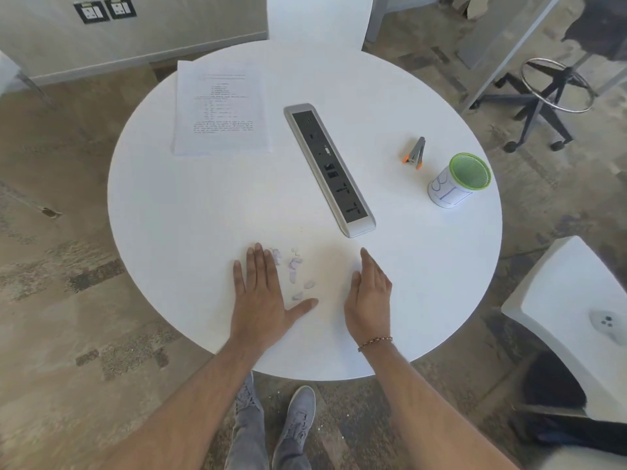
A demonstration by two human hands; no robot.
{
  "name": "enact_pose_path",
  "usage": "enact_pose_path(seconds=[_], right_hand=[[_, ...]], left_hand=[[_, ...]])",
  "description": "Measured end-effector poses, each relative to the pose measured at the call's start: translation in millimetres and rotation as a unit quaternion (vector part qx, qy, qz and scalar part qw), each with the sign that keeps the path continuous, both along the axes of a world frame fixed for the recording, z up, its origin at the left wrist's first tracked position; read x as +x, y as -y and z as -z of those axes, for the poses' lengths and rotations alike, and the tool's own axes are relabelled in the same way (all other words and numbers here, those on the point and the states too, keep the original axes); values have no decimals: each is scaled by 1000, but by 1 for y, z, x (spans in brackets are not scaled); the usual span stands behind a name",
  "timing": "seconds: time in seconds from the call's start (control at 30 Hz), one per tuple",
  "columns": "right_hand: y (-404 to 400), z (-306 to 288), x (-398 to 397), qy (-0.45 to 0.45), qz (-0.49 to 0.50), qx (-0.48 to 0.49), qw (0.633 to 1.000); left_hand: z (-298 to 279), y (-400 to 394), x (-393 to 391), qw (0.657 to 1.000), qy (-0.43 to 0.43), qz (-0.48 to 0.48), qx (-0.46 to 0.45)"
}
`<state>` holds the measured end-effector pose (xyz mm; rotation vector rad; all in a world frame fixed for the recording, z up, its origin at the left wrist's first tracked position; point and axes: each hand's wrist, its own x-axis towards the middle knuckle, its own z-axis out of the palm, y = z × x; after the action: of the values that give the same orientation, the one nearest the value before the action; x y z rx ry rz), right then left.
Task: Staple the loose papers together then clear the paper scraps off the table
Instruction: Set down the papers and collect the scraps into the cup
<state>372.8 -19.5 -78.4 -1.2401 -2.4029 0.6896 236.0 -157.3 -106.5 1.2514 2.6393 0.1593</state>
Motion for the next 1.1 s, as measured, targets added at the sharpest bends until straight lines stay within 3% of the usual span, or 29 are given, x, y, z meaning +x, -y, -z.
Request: enact_pose_path(seconds=[0.47,0.73,0.8,0.9,1.1], right_hand=[[-14,-7,23,-4,37,-10,999],[-10,-15,14,-13,-19,7,1000],[-4,-14,8,13,-61,8,998],[8,-7,-7,101,-127,14,987],[13,3,-49,156,-130,-36,979]], left_hand=[[10,-63,-54,998,-30,-50,28],[9,-80,-80,995,23,-69,72],[3,-73,-80,986,53,-93,128],[-3,-52,-82,973,30,-151,173],[4,-6,-68,988,-22,-128,83]])
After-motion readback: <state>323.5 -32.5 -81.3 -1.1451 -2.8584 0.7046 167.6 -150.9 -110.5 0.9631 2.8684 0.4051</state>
